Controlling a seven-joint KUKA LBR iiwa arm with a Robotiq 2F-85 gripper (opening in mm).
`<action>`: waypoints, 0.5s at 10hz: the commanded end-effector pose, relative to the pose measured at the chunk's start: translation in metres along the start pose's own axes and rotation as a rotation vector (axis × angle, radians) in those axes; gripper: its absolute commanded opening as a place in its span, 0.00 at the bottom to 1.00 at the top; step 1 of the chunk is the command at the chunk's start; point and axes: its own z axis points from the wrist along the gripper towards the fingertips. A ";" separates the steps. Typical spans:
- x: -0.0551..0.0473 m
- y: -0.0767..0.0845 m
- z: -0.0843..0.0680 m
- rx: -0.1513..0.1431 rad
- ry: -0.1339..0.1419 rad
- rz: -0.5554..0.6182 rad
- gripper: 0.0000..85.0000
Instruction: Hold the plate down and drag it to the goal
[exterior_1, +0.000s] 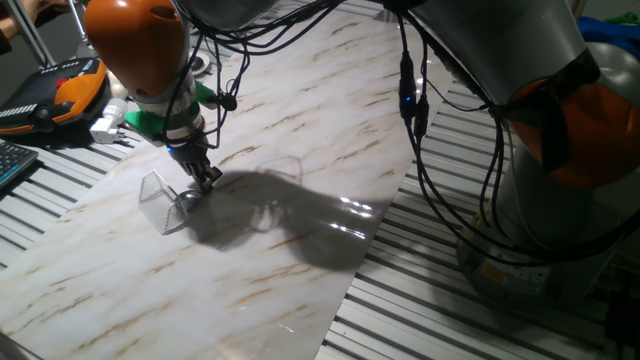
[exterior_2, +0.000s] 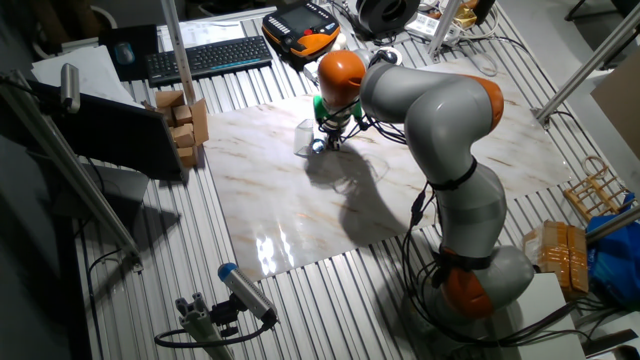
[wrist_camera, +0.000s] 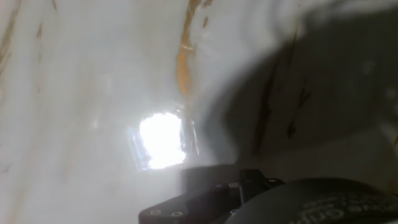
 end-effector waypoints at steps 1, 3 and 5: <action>0.002 -0.001 0.001 0.001 0.002 0.002 0.00; 0.006 -0.002 0.002 0.001 0.005 0.009 0.00; 0.009 -0.002 0.001 0.001 0.005 0.012 0.00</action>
